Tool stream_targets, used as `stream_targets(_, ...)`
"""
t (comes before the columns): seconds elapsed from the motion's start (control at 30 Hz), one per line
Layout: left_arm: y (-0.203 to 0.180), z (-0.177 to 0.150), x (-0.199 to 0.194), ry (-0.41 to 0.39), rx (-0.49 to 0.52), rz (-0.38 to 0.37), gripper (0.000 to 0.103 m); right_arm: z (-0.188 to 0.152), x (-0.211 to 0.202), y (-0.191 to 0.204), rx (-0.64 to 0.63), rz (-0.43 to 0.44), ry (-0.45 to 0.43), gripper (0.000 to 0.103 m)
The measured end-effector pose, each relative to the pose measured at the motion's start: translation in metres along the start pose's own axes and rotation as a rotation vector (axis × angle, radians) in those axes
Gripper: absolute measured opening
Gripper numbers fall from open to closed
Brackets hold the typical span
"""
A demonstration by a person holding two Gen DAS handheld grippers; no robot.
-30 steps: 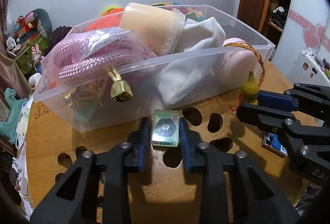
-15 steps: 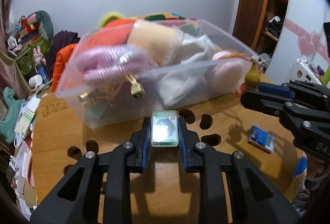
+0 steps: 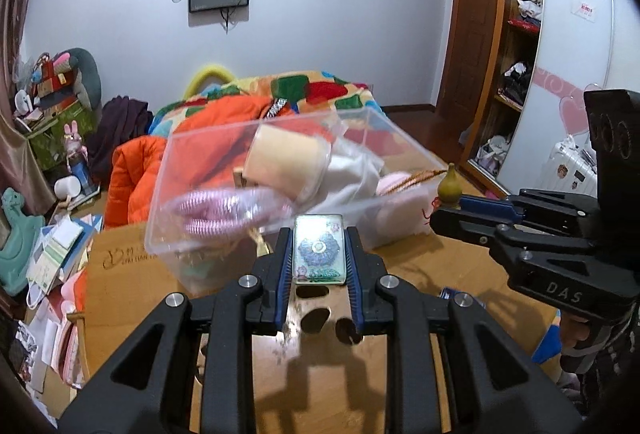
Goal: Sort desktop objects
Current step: 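Grasp and lift the green tag with the left tool while the right tool lifts the gourd, then open both tools over the box to drop the tag and gourd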
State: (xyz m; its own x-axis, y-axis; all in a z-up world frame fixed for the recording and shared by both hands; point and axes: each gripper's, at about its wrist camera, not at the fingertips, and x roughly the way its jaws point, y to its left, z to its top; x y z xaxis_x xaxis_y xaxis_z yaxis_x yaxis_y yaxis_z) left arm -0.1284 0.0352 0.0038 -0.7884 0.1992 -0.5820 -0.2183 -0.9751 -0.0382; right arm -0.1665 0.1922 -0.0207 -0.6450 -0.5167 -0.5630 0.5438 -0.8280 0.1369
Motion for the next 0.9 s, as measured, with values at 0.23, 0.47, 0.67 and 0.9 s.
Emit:
stream_targets(0.23, -0.002, 0.015, 0.008, -0.020, 0.014, -0.007, 0.024, 0.014, 0.005, -0.008, -0.011, -0.029, -0.015, 0.018)
stream_targets(0.47, 0.000, 0.024, 0.032, 0.006, 0.014, 0.010, 0.024, 0.027, 0.024, -0.019, 0.006, -0.037, -0.002, 0.018)
stream_targets(0.67, 0.002, 0.024, 0.045, 0.027, 0.014, 0.015, 0.024, 0.029, 0.038, -0.018, -0.010, -0.025, 0.016, 0.018)
stream_targets(0.9, 0.001, 0.024, 0.049, 0.033, 0.025, 0.020, 0.024, 0.029, 0.050, -0.020, -0.003, -0.010, 0.029, 0.018)
